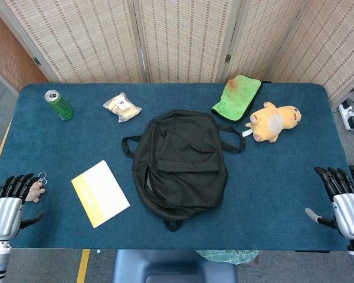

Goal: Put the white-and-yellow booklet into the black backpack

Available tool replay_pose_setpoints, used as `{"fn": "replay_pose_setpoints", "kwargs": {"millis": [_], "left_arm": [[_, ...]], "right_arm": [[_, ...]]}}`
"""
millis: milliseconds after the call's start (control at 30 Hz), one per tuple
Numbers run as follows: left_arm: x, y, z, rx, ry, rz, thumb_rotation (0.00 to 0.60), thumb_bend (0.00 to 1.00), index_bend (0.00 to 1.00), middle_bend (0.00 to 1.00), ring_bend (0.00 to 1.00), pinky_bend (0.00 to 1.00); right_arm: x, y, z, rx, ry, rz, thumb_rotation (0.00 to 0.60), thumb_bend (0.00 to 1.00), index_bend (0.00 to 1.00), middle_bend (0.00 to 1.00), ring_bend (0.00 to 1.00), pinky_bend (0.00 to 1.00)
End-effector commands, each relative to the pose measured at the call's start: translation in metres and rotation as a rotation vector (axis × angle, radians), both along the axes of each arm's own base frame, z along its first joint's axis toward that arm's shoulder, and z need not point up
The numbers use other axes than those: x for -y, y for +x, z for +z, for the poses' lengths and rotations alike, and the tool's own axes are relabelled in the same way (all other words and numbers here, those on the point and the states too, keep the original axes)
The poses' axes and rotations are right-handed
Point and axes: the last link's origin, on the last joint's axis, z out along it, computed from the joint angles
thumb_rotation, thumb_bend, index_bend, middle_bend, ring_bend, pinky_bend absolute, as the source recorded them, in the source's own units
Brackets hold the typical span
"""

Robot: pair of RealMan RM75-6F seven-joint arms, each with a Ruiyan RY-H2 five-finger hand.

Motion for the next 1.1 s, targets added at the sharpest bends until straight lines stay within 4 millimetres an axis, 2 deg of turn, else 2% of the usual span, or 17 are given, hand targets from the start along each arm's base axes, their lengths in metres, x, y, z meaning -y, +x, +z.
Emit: {"fn": "replay_pose_setpoints", "kwargs": {"millis": [33,300,700,867,1100], "left_arm": [[0.0,0.0,-0.002,-0.001,-0.01,0.003,0.6,0.1,0.22,0.2,0.17,0.15],[-0.009,-0.001,-0.018,-0.038,-0.088,-0.062,0.6,0.1,0.22,0.2,0.17,0.15],[-0.042,0.009,-0.077,-0.112,-0.311,-0.189,0.6,0.07,0.2,0.2,0.17,0.15],[-0.054,0.007,-0.095,-0.16,-0.355,-0.197,0.6,0.06,0.19,0.2,0.17,0.15],[-0.058,-0.001,-0.101,-0.176,-0.364,-0.176,0.6,0.06,0.19,0.2,0.17,0.15]], "right_arm": [[0.001,0.0,0.0,-0.002,0.0,0.003,0.6,0.19,0.09,0.15,0.08,0.05],[0.003,0.004,0.006,-0.007,-0.022,0.022,0.6,0.19,0.09,0.15,0.08,0.05],[0.001,0.007,0.008,-0.007,-0.026,0.025,0.6,0.19,0.09,0.15,0.08,0.05],[0.0,0.007,0.007,-0.008,-0.021,0.02,0.6,0.19,0.09,0.15,0.08,0.05],[0.0,0.007,0.006,-0.01,-0.019,0.017,0.6,0.19,0.09,0.15,0.08,0.05]]}}
